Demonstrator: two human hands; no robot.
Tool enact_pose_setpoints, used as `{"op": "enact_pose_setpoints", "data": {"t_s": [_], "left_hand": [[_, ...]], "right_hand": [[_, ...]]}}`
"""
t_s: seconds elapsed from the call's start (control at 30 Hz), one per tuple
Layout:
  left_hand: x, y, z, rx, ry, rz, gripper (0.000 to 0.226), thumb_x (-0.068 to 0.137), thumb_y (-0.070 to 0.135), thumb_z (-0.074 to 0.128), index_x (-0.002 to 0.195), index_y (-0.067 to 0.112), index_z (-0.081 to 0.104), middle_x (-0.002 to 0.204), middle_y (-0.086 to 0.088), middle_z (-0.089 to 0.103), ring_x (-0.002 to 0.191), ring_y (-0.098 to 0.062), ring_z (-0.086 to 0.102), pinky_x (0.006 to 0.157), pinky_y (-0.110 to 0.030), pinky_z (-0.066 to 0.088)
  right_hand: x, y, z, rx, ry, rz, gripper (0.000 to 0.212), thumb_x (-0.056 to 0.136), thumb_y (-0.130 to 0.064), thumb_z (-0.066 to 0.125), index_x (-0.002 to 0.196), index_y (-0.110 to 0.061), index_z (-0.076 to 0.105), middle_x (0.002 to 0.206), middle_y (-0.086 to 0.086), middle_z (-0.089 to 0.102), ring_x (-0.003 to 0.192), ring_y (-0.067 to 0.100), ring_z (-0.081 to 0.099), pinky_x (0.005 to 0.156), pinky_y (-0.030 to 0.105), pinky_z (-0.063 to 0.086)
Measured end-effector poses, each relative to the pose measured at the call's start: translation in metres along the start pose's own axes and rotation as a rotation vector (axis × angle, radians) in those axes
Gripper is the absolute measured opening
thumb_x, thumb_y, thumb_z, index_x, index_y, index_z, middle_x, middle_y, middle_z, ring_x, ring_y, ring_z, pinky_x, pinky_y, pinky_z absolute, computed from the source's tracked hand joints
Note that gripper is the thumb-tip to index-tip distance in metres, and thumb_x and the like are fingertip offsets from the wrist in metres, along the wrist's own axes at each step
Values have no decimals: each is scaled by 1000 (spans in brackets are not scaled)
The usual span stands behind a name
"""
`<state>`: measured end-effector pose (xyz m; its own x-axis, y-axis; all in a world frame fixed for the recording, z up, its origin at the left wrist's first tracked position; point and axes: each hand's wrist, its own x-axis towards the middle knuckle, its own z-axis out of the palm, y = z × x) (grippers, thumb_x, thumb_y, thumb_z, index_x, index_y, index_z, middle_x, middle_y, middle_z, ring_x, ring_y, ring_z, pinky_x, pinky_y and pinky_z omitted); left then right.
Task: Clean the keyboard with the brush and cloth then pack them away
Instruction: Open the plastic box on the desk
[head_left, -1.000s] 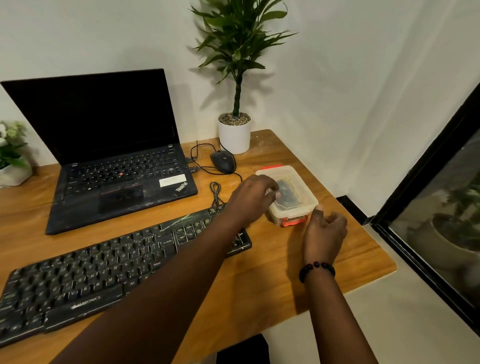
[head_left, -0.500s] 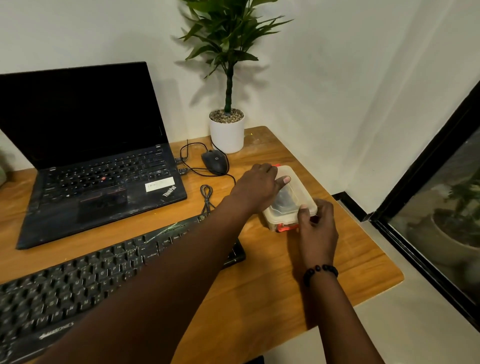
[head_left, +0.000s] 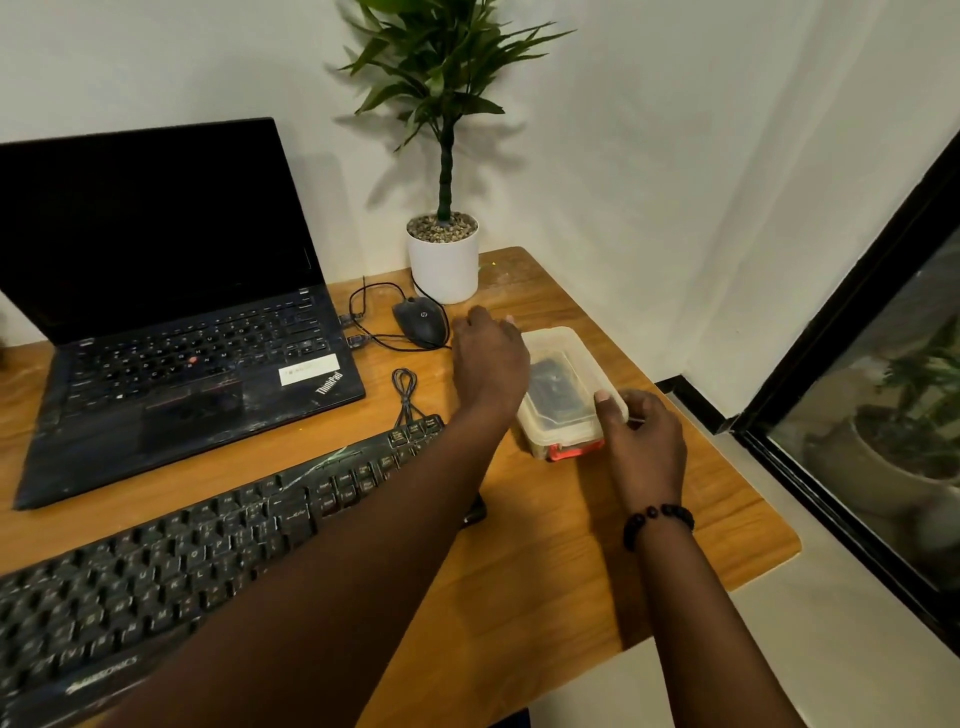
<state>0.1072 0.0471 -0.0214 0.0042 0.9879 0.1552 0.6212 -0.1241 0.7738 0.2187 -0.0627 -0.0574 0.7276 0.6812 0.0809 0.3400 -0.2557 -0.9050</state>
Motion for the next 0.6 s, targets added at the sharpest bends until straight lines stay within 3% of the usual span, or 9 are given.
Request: {"op": "enact_pose_setpoints", "data": {"t_s": [0.1,0.23,0.33,0.43,0.53,0.6], "left_hand": [[-14,6,-4,10,-172,-162,41,103,29,48,135,3,45,140,-19,43,124,-35,48,91,-37,41],[-24,9,-12,23,-86,-94,36,101,22,54,132,3,49,135,-17,50,124,-31,49,91,-35,42],[-28,16,-23,-70,-28,-70,37,99,16,59,132,4,49,135,-16,51,121,-31,52,83,-29,39],[-32,20,-33,-188,24,-54,30,96,12,62,123,4,52,124,-17,57,111,-31,57,78,-28,40],[-39,23,-41,-291,54,-19,18,96,10,59,113,6,56,111,-13,63,102,-28,60,77,-29,46],[-46,25,-42,-345,43,6,10,97,10,55,107,10,59,102,-8,65,96,-27,64,79,-36,55]], "right_hand": [[8,-4,4,-74,-41,1,44,89,-44,61,118,-11,64,117,5,64,104,20,60,78,29,51],[3,-15,12,-161,31,-59,35,89,-35,63,115,-13,63,115,7,63,106,25,58,84,36,54],[-3,-26,10,-152,119,-119,31,88,-31,65,112,-12,62,112,7,63,107,26,56,86,43,54],[-12,-43,0,-3,194,-147,26,88,-28,65,108,-13,57,108,5,61,100,24,57,76,32,53],[-26,-63,-16,250,194,-99,25,89,-23,65,109,-14,53,97,-4,58,84,13,59,54,7,43],[-36,-70,-29,354,293,-132,22,88,-20,65,107,-14,56,93,-10,58,82,7,59,55,2,42]]}}
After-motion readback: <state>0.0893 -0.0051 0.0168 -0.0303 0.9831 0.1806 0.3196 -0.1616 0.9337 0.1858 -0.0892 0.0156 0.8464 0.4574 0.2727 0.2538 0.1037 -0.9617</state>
